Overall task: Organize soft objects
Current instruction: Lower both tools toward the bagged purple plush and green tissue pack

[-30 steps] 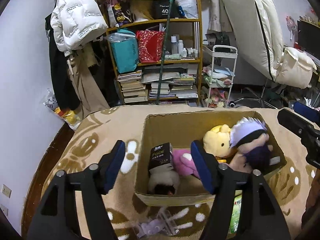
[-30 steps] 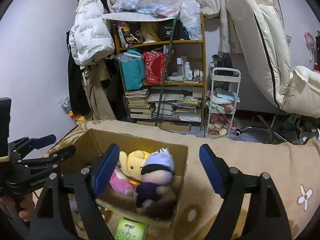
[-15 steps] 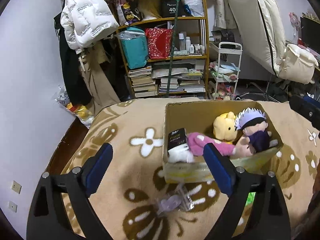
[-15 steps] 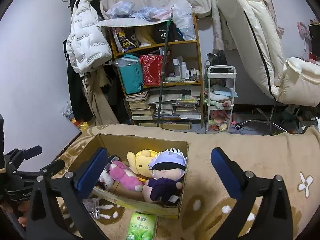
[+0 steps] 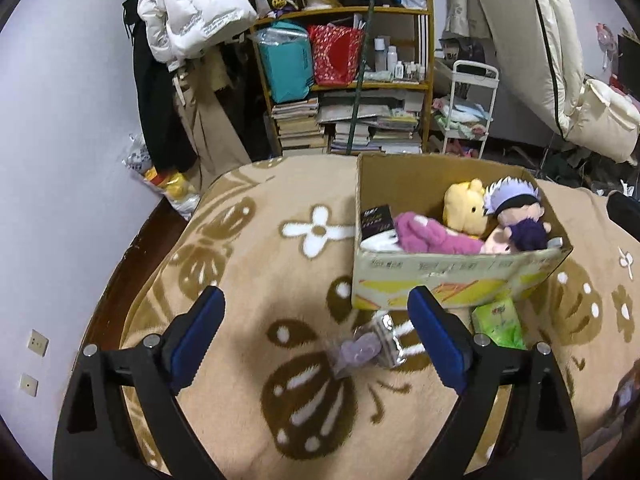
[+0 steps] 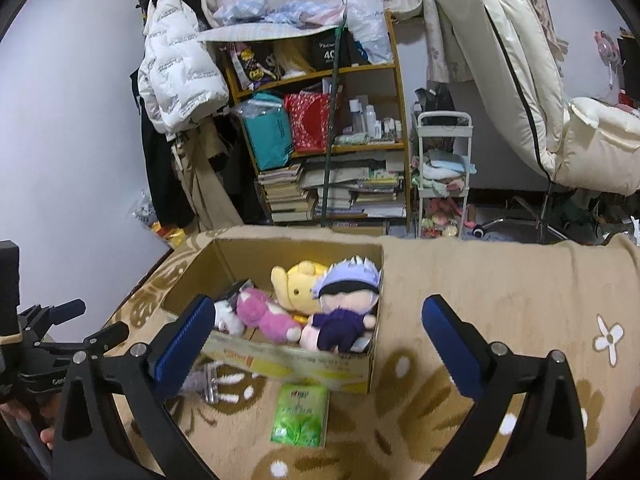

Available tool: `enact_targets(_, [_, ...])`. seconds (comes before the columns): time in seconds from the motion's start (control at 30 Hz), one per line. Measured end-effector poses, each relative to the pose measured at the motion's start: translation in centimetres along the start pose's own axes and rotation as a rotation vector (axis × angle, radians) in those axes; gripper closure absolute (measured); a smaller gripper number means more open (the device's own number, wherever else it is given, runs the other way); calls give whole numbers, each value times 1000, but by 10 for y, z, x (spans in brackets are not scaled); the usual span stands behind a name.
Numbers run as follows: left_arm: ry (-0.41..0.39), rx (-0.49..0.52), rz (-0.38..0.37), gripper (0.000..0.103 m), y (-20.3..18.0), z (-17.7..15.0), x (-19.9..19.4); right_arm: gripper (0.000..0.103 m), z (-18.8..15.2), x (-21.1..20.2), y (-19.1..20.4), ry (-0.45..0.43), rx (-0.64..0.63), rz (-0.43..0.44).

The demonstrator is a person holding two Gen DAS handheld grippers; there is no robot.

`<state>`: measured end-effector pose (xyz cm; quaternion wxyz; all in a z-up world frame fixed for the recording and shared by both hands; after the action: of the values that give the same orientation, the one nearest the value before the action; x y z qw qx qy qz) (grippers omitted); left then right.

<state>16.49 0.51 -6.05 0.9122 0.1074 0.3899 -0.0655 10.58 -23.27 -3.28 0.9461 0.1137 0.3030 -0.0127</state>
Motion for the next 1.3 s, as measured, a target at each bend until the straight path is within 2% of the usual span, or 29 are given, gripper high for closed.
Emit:
enact_targets(0.4, [44,-14,-16,11,1,-10,24,0,-26,17,7,92,-4,-5])
enact_targets(0.87, [155,-16,-41,11,-11,-21,69,0,-49,61,4,222,-5,-8])
enact_targets(1.03, [193,-2,-23,11,-15,-26,87,0,-61,78,3,289,-6,-13])
enact_targets(1.3, [237,14,-38,11,-25,-31,106,0,-70,91,-1,335,13,-24])
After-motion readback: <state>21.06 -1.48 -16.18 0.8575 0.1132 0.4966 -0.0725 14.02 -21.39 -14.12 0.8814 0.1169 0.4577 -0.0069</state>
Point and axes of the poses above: each gripper's, at about its wrist camera, not at the fingertips, and x roughly the way its jaws point, y to its left, z to its top, the point moved 5 cm from there along x, roughly the way its jaws point, and after that the axes turned 2 degrees about z, right-handed, at the moved point
